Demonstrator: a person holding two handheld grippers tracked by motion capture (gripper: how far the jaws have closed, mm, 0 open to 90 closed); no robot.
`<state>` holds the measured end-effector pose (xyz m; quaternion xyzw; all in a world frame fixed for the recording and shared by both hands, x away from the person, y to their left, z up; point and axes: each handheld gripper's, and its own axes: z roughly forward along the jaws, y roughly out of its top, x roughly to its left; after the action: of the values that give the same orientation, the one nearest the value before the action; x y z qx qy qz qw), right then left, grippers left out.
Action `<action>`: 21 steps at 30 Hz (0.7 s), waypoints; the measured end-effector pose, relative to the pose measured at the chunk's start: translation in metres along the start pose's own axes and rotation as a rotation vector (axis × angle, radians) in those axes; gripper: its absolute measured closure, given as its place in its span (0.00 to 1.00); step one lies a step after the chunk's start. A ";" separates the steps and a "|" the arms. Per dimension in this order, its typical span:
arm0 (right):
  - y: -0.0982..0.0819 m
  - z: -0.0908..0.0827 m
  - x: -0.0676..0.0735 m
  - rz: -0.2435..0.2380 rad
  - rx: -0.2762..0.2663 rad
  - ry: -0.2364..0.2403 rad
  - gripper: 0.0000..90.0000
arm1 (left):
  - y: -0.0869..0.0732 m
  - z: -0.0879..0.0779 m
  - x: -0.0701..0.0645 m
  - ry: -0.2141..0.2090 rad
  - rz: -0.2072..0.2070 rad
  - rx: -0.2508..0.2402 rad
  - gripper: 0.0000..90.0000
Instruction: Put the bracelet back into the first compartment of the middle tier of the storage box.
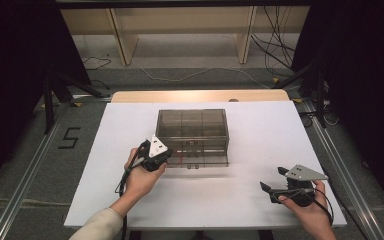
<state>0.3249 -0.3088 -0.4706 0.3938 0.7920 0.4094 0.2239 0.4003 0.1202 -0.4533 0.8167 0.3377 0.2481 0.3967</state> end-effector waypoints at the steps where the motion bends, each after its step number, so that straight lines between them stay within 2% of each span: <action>1: 0.000 0.000 0.000 0.000 0.000 0.000 0.19 | 0.000 0.000 0.000 -0.001 0.001 0.002 1.00; 21: 0.000 0.000 0.000 0.000 0.000 0.000 0.19 | -0.002 0.004 0.000 -0.011 0.022 0.040 1.00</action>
<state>0.3249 -0.3089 -0.4706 0.3937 0.7919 0.4096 0.2241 0.4025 0.1185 -0.4571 0.8295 0.3316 0.2409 0.3794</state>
